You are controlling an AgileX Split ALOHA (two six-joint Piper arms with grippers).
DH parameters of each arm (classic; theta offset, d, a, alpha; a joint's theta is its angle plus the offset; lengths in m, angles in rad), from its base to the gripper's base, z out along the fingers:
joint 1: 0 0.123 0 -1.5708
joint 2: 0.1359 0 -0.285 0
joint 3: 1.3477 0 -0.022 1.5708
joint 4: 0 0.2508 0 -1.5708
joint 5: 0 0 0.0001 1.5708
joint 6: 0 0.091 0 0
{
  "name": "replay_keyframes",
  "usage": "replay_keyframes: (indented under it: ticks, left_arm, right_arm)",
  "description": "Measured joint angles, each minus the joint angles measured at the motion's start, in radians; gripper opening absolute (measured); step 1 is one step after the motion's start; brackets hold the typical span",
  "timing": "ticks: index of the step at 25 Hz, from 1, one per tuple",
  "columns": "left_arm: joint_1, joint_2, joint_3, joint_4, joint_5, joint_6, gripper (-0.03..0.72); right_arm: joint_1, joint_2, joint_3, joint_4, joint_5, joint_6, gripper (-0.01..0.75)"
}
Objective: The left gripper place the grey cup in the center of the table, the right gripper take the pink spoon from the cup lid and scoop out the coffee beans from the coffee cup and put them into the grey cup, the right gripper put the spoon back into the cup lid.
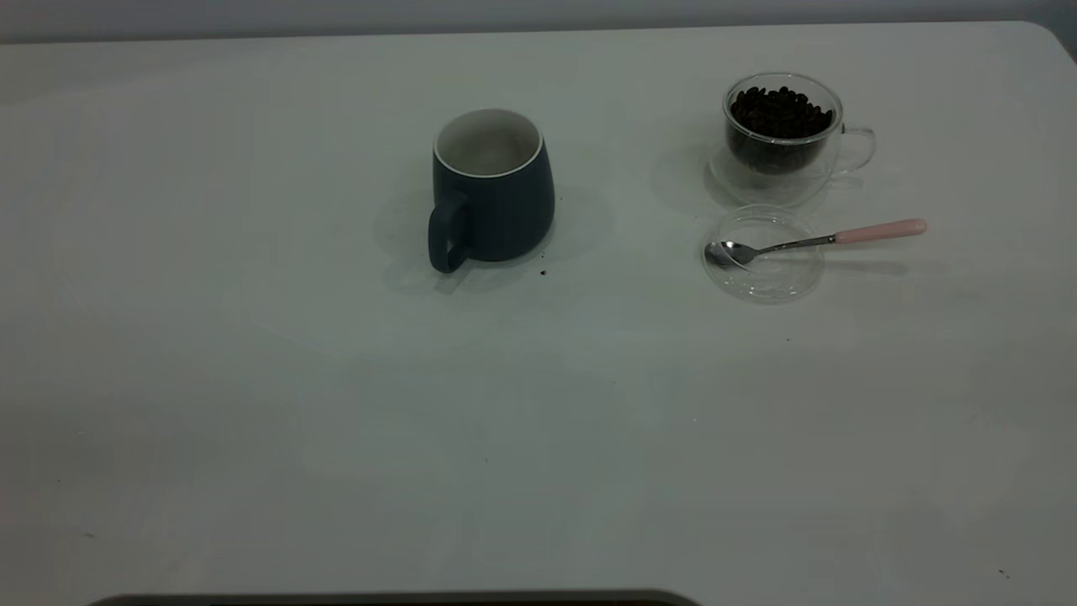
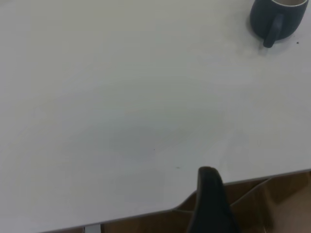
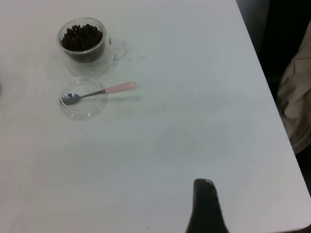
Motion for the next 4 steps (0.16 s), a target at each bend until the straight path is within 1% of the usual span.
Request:
replay_keyframes:
  ticks: [4]
  left_arm:
    - [0.0,0.0,0.0,0.0,0.0,0.0,0.565]
  right_arm:
    - [0.0,0.0,0.0,0.0,0.0,0.0,0.579]
